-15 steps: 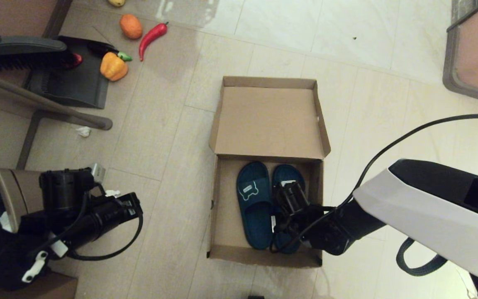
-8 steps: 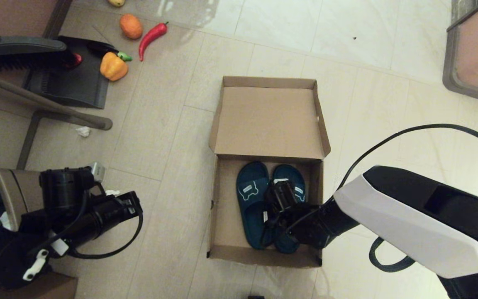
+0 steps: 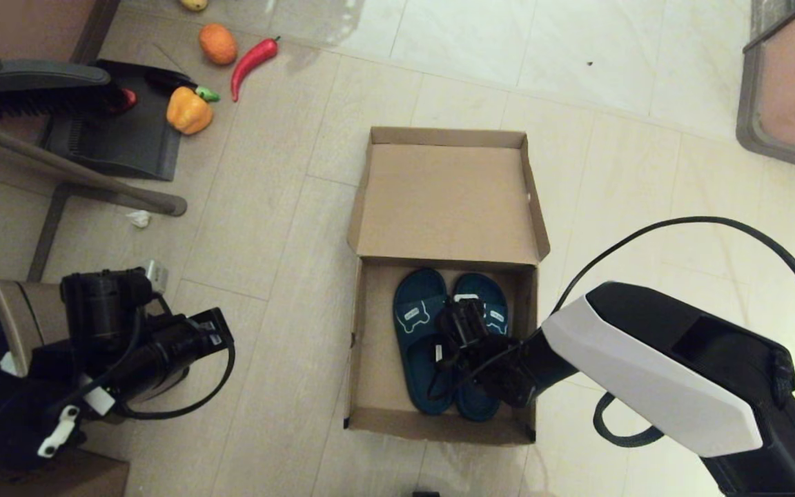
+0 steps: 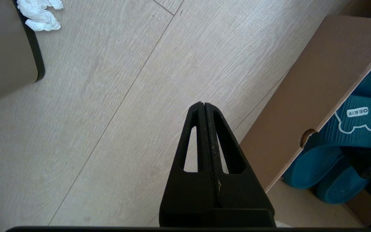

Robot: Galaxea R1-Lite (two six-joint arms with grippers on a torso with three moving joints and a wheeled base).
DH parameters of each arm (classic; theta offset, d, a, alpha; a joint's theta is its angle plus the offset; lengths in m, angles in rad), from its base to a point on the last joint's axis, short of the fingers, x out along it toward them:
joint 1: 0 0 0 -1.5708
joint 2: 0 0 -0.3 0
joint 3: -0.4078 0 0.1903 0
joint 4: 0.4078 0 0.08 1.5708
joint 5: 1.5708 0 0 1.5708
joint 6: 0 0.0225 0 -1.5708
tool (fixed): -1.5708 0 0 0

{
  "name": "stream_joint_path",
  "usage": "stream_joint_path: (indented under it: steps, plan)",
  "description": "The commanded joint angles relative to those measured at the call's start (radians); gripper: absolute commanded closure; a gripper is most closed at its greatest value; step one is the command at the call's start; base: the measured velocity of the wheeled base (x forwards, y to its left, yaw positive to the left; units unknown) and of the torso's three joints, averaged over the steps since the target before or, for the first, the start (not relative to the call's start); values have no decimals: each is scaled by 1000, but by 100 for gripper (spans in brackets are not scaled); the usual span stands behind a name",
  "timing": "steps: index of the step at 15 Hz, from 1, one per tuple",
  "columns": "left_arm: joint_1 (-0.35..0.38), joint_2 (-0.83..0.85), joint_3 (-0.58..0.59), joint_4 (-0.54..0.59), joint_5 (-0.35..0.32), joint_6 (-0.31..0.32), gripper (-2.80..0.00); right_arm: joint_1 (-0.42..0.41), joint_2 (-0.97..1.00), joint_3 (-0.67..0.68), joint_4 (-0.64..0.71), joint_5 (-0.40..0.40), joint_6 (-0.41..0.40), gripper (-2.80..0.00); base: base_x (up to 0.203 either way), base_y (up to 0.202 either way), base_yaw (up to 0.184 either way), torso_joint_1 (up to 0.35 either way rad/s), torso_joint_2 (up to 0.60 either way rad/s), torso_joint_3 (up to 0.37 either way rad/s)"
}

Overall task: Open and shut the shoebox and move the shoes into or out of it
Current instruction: Put the shoes out of the shoe box

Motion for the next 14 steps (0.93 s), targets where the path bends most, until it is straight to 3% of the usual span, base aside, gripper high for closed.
stream_joint_path:
  steps: [1, 12, 13, 14]
  plan:
    - [0, -3, 4, -5, 2, -2, 0, 1, 10, -9, -4, -3, 14, -280, 0, 0, 0, 0, 0, 0]
    - [0, -6, 8, -5, 2, -4, 0, 1, 6, -59, -7, -20, 11, -280, 0, 0, 0, 0, 0, 0]
    - [0, -6, 7, -4, 2, -4, 0, 1, 9, -60, -7, -25, 11, 0, 0, 0, 0, 0, 0, 0]
    - [0, -7, 8, -4, 2, -4, 0, 1, 10, -61, -7, -26, 11, 0, 0, 0, 0, 0, 0, 0]
